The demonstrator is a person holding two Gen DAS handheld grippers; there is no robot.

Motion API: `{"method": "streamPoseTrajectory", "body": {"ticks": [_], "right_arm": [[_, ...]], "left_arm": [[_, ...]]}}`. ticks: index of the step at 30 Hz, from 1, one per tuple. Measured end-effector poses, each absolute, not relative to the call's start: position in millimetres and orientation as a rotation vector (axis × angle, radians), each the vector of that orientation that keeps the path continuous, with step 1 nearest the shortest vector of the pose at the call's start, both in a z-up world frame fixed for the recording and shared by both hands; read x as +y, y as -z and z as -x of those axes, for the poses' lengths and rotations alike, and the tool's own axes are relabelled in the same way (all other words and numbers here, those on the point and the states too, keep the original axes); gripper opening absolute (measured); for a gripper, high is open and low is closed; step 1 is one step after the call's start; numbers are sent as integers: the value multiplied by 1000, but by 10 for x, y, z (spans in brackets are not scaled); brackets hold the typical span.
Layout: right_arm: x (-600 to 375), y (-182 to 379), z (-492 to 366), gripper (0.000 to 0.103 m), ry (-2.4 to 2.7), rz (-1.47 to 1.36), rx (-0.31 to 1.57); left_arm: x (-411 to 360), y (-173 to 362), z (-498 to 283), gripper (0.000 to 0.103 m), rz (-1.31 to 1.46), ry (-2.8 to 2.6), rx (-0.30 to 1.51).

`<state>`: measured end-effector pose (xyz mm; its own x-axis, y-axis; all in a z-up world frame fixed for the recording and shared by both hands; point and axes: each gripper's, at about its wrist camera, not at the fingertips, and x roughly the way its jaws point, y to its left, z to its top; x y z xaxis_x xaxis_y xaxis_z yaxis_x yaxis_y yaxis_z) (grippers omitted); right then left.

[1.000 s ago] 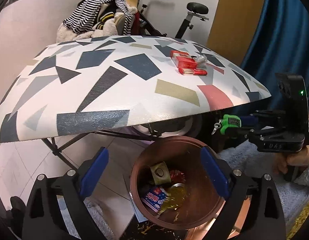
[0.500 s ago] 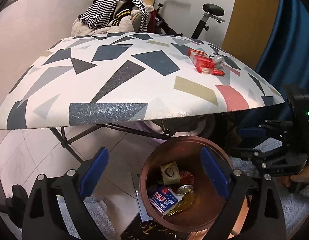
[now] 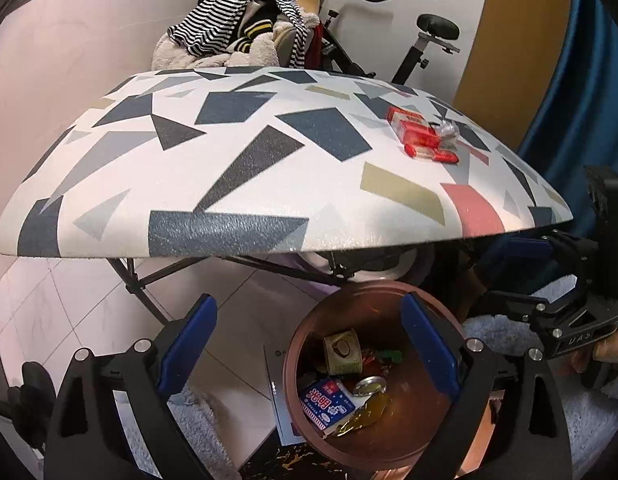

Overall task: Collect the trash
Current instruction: 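Raise the right gripper to the table and grasp the red lighter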

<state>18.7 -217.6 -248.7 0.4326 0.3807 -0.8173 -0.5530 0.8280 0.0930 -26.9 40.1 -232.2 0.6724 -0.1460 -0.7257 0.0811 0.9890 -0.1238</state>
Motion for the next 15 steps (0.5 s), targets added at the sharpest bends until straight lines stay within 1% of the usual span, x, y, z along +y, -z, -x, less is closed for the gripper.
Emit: {"method": "streamPoseTrajectory", "body": {"ticks": [15], "right_arm": [[-2330,2208,-562,97,-545,176,915]], "left_arm": [[378,2092,108,93,36,122,779]]}}
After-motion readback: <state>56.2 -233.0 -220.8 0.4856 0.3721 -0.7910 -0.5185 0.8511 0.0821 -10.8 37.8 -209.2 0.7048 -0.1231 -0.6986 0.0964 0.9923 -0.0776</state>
